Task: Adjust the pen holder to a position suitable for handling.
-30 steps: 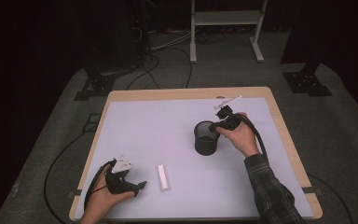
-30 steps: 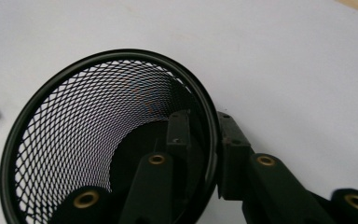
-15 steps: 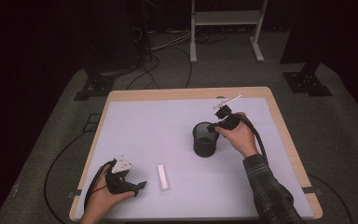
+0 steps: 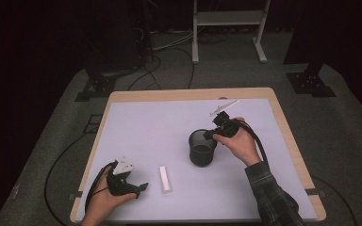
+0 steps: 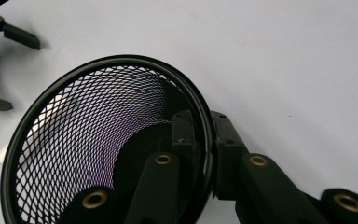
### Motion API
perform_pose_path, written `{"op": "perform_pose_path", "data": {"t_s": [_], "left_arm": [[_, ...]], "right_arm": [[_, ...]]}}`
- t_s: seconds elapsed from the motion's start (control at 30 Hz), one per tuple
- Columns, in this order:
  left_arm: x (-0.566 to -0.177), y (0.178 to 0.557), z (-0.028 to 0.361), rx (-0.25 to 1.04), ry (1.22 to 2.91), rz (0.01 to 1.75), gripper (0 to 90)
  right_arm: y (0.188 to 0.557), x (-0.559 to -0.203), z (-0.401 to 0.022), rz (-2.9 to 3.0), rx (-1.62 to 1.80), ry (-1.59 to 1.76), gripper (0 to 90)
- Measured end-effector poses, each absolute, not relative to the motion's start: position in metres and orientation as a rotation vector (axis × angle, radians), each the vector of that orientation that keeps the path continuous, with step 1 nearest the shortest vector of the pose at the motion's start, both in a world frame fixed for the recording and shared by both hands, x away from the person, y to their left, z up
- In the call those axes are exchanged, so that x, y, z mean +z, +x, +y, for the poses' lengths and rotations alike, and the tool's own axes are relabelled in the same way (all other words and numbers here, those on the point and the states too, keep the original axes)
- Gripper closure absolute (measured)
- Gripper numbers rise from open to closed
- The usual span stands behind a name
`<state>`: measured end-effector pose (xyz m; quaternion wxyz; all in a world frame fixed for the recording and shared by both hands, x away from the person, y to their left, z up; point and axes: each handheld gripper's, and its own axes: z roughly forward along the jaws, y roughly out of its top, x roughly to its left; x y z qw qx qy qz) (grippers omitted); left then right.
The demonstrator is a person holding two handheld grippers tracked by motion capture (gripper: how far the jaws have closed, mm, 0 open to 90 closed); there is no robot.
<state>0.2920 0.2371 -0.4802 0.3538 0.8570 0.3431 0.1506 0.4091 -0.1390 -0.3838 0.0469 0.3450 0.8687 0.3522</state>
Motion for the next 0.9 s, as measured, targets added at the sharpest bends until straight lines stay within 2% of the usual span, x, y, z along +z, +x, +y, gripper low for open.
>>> {"op": "perform_pose_path", "data": {"t_s": [0.9], "left_arm": [[-0.48,0.292,0.237,0.385,2.213,0.891,1.3]], "right_arm": [[0.391,-0.398,-0.124,2.723,1.089,0.98,80.9]]}}
